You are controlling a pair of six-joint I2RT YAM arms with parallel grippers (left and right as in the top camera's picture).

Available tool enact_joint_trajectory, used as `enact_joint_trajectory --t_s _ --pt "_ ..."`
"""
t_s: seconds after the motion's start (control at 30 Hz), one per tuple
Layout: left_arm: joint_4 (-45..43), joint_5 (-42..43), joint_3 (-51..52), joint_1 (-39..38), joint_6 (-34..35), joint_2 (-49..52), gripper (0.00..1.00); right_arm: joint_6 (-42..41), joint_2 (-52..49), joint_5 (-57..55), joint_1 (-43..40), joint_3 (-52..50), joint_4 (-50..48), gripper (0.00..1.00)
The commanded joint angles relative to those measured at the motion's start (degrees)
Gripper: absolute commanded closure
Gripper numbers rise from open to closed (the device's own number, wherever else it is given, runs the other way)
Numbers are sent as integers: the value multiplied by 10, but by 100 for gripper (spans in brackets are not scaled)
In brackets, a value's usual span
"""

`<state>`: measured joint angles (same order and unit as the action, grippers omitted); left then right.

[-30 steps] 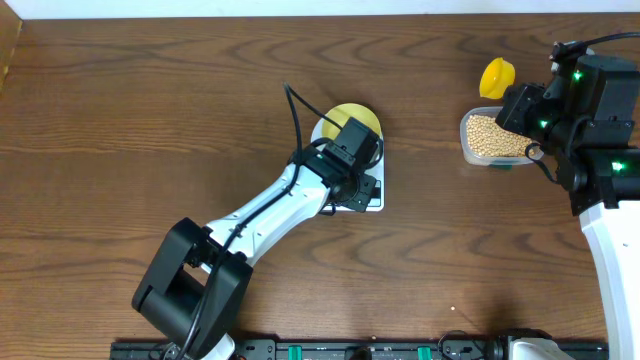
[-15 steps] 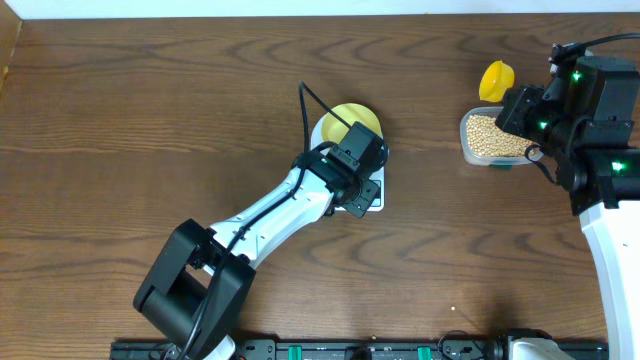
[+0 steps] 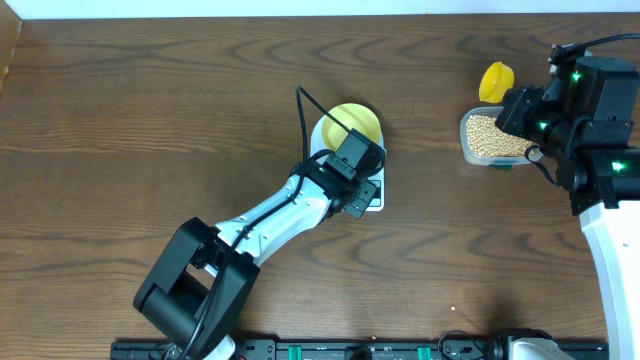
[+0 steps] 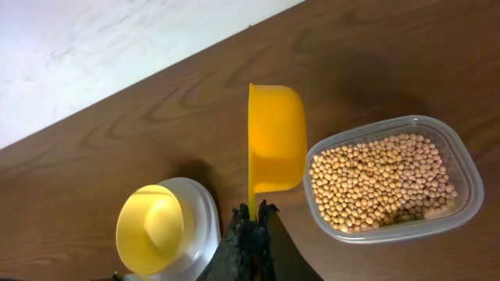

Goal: Scoop item into bowl and weigh 50g on scale
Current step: 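Press the scale's TARE button with the left gripper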

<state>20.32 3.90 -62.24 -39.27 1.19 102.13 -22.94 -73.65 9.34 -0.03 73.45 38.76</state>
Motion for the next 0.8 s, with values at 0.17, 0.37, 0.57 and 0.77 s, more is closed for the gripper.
enact_joint_trajectory --t_s 0.17,0.37,0.57,0.77 --pt "-11 -31 15 0 -10 7 93 9 2 -4 -4 14 0 99" --pt "-36 -31 21 0 -10 7 92 9 2 -4 -4 14 1 99" --pt "-35 -31 21 0 -8 10 93 9 2 -4 -4 14 0 99" --pt "-36 -31 21 0 -3 21 93 9 2 -5 -4 14 0 99"
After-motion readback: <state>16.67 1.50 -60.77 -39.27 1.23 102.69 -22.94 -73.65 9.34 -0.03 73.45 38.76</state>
